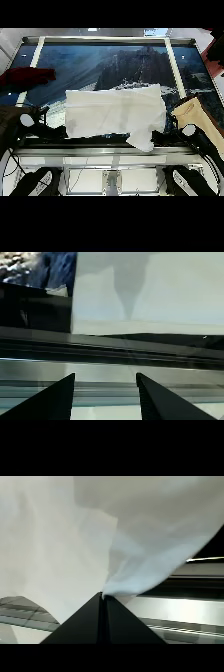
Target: Fold the shirts.
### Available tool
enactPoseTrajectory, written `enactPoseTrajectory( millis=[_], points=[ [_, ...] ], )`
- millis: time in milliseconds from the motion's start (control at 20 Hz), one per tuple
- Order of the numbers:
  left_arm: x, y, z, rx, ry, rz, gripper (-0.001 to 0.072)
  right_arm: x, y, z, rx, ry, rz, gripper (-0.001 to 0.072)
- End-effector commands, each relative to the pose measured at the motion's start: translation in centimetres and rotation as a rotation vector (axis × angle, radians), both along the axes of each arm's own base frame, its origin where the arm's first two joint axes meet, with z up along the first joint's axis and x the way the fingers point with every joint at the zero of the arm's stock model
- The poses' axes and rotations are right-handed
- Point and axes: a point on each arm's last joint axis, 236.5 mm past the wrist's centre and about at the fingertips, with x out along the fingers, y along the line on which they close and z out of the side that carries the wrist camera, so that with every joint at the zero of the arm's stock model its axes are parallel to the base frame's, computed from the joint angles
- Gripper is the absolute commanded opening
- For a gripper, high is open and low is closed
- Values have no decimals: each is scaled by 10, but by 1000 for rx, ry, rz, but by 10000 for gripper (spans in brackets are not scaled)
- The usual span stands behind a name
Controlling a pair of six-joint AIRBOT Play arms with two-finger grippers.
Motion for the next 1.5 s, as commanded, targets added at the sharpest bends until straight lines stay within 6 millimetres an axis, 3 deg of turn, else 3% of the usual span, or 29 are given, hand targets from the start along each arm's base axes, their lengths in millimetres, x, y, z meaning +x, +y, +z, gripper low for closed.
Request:
enactPoseTrajectory(
  millis=[0, 350, 600, 900, 1200, 1250, 1350, 1450],
  points=[
    [2, 3, -18, 6, 22, 212, 452, -1, 0, 0, -3, -1, 14, 32],
    [27, 2, -16, -25, -34, 380, 453, -1, 0, 0, -5, -12, 37, 32],
    [14, -3, -22, -37, 22, 401, 453, 0, -1, -1, -7, -18, 35, 32],
    [27, -5, -25, -67, -27, 449, 437, 1, -1, 0, -8, -21, 33, 32],
    [22, -6, -38, -59, 30, 452, 436, 1, -1, 0, -9, -21, 33, 32],
    [24, -5, -38, -59, 21, 455, 412, 2, -1, 0, -9, -23, 33, 32],
    [32, -2, -37, -55, -13, 468, 243, 3, -2, -1, -11, -28, 30, 32],
    [39, -1, -36, -58, -41, 481, 232, 3, -2, -1, -11, -28, 30, 32]
  ],
)
